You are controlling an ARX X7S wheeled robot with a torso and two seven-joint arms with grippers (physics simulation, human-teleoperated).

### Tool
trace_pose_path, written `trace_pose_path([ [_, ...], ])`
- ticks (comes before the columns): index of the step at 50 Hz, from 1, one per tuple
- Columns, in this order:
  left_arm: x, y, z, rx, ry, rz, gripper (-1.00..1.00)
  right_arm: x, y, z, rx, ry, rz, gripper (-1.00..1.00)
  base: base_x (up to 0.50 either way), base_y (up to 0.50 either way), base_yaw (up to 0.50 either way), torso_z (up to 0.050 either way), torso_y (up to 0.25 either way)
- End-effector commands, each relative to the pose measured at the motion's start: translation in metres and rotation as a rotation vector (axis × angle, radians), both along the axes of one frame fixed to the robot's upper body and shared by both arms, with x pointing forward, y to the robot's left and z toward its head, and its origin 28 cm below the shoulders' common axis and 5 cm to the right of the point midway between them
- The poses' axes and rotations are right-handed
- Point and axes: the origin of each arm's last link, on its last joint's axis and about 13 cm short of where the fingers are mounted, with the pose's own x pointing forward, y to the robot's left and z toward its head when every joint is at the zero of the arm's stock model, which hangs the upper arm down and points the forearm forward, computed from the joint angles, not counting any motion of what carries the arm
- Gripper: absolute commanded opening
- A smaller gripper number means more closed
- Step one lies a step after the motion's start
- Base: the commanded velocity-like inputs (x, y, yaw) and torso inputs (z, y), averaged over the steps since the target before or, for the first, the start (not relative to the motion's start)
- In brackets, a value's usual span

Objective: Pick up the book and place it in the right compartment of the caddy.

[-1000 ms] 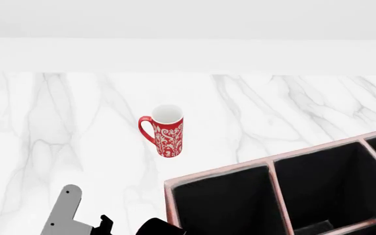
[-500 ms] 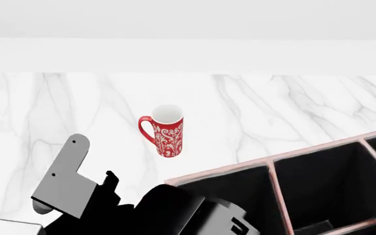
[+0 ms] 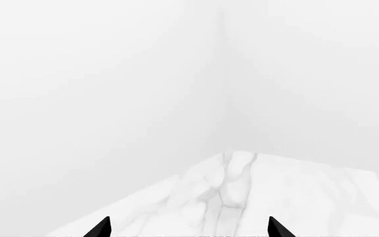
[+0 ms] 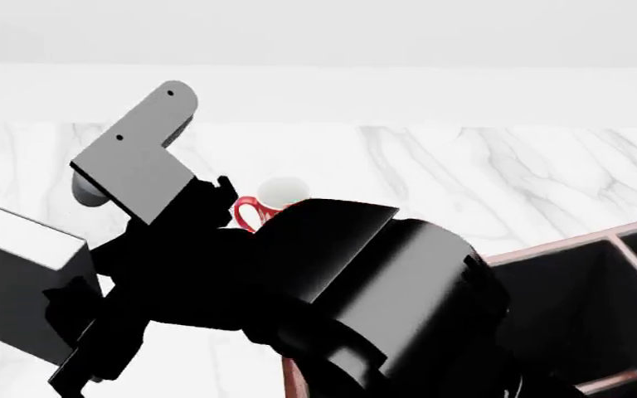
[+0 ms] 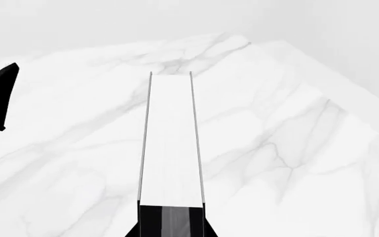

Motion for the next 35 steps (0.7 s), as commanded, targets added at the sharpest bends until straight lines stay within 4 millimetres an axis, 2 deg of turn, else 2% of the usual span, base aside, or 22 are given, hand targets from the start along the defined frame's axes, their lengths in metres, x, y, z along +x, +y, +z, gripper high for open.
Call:
trace_pose_path([
  [1, 0.0, 0.0, -0.002, -0.003, 0.002, 0.0, 1.0, 0.008, -0.01, 0.037, 0.066, -0.054, -0.116, -1.0, 0.0, 0.0, 0.0, 0.0, 0.0],
  [16, 0.0, 0.0, 0.0, -0.001, -0.006, -0.001, 1.0, 0.032, -0.03, 0.065, 0.116, -0.101, -0.338, -1.0, 0.0, 0.0, 0.0, 0.0, 0.001],
  [29, 0.002, -0.001, 0.005, 0.005, -0.011, -0.008, 1.0, 0.06, -0.06, 0.088, 0.172, -0.131, -0.646, -1.0, 0.0, 0.0, 0.0, 0.0, 0.001],
  [35, 0.003, -0.001, 0.004, 0.002, -0.014, -0.026, 1.0, 0.07, -0.074, 0.088, 0.18, -0.15, -0.75, -1.0, 0.0, 0.0, 0.0, 0.0, 0.002],
])
